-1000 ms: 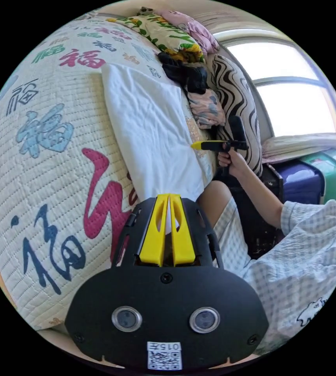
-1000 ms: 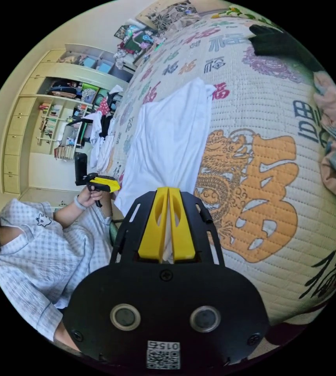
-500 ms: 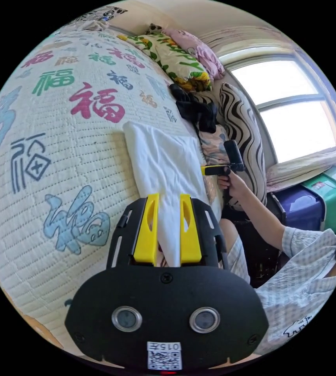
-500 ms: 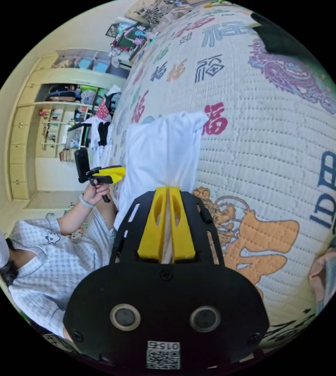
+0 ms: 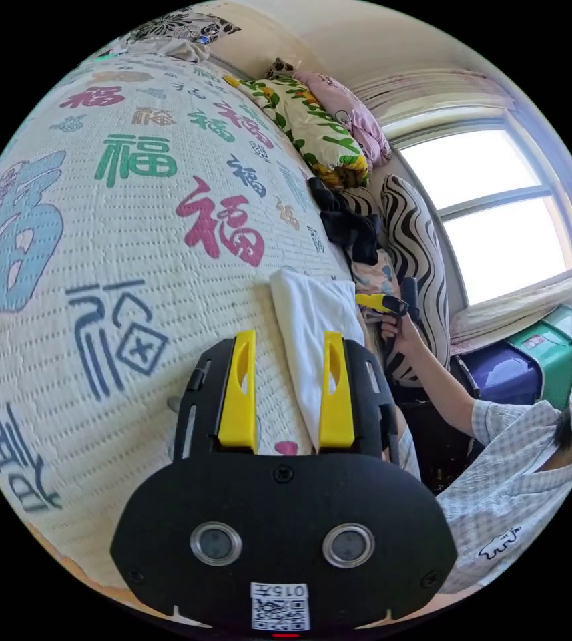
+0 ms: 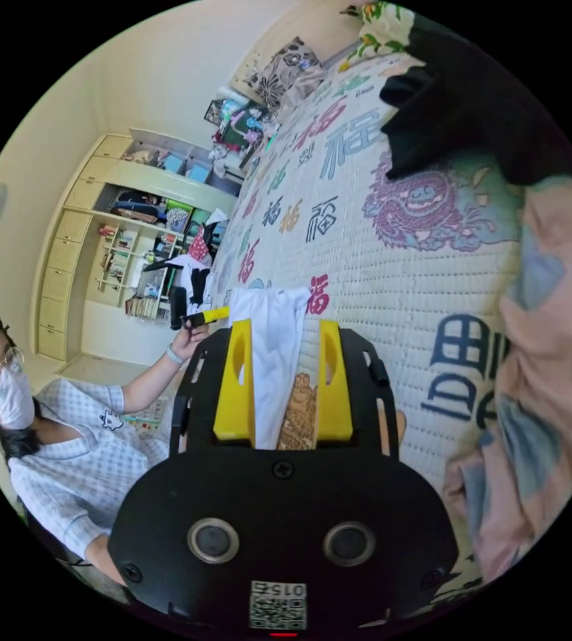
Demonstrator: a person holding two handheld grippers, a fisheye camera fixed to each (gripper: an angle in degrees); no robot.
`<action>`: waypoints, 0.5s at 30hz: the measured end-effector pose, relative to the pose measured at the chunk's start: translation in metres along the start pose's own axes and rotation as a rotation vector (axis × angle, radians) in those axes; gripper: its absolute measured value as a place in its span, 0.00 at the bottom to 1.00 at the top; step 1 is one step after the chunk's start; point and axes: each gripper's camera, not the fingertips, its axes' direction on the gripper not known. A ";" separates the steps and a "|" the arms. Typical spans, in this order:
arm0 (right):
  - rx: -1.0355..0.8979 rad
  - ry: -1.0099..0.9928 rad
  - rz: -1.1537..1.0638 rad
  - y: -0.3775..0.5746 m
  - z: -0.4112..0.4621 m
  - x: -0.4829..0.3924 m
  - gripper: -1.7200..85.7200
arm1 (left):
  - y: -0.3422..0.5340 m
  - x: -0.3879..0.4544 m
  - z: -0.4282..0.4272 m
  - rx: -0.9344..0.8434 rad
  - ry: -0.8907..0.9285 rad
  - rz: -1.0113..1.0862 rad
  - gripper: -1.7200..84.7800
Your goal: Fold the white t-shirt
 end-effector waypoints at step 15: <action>-0.188 -0.205 -0.074 -0.005 0.045 -0.007 0.08 | -0.050 -0.033 0.041 -0.042 0.287 0.035 0.03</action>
